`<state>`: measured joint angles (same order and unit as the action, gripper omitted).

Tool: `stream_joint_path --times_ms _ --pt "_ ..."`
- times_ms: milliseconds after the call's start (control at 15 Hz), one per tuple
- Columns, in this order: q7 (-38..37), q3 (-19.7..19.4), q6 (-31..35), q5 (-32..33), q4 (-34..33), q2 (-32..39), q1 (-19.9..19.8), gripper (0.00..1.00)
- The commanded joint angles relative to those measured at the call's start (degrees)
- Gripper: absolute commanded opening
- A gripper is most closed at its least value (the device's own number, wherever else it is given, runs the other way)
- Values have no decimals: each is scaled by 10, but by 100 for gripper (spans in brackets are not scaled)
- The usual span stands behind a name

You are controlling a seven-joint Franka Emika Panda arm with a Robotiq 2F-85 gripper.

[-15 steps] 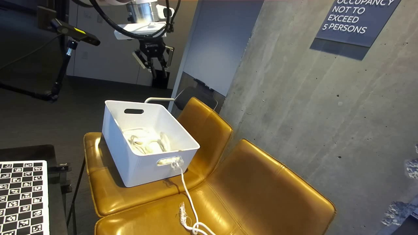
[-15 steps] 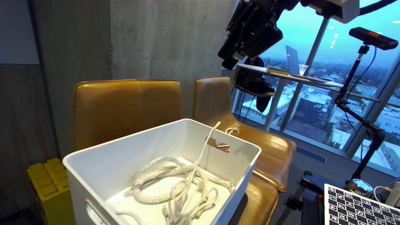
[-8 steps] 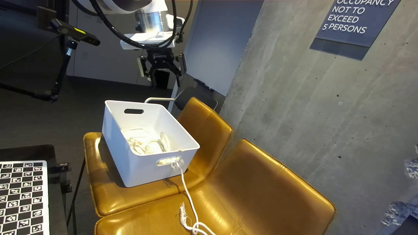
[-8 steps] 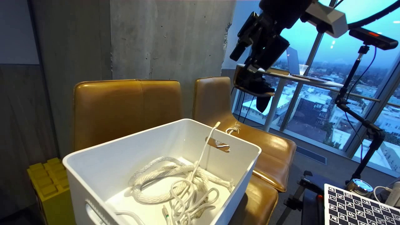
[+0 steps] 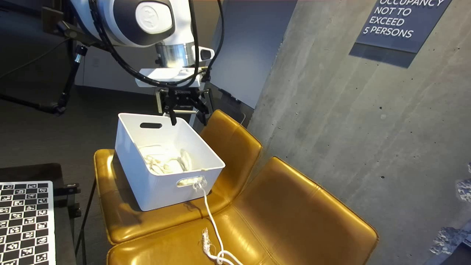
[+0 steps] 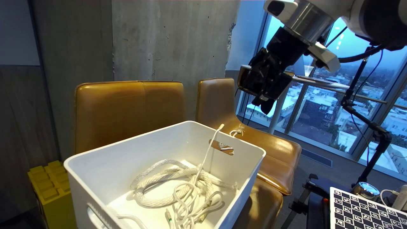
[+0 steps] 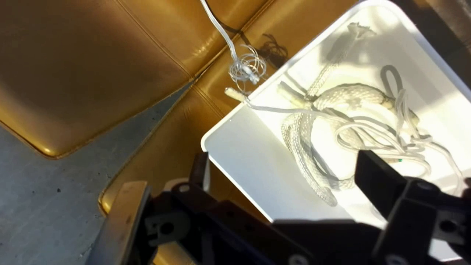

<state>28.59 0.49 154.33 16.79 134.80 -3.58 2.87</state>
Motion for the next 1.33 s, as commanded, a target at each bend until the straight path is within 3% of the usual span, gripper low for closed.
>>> stream_joint_path --times_ms 0,667,1067,1133,1200,1267 --pt "12 -11 37 15 -23 60 -19 100" --pt "13 -6 42 18 -182 262 -46 100" --pt "12 0 27 20 -251 329 -45 100" --pt "12 1 25 20 -258 333 -44 90" --pt "12 3 24 21 -263 337 -43 74" --pt "12 5 23 21 -266 339 -42 66"
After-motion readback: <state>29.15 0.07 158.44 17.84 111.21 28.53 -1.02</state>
